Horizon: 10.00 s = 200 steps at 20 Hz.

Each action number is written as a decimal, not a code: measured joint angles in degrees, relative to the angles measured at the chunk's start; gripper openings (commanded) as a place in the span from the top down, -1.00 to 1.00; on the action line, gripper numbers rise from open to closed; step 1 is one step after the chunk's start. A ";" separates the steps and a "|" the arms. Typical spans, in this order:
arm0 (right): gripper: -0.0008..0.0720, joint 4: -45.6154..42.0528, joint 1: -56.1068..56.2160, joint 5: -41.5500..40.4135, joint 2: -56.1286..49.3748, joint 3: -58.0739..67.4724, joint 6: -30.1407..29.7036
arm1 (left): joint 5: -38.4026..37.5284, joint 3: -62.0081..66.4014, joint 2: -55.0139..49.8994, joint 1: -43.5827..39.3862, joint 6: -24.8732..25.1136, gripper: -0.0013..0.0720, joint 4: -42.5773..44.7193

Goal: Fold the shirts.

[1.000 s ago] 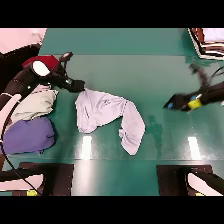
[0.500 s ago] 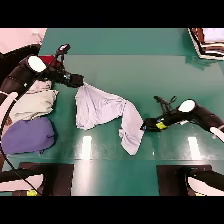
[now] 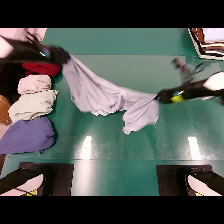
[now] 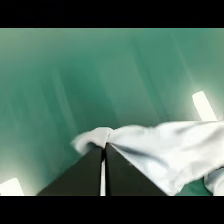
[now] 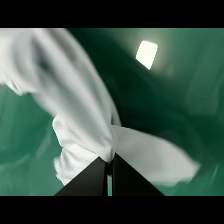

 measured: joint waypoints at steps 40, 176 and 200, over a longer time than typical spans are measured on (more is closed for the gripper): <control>-0.09 -2.43 -13.33 18.56 -35.95 39.39 -0.68 | 0.48 -0.31 -21.68 6.95 -12.87 -0.37 10.58; -0.60 -6.69 -28.57 15.19 2.93 -12.28 -1.20 | -0.20 -54.49 8.59 0.96 -6.10 0.91 -13.22; 0.95 -8.72 -35.26 20.81 17.42 -30.29 -1.95 | -25.14 -47.78 30.18 0.70 -14.73 0.92 -4.17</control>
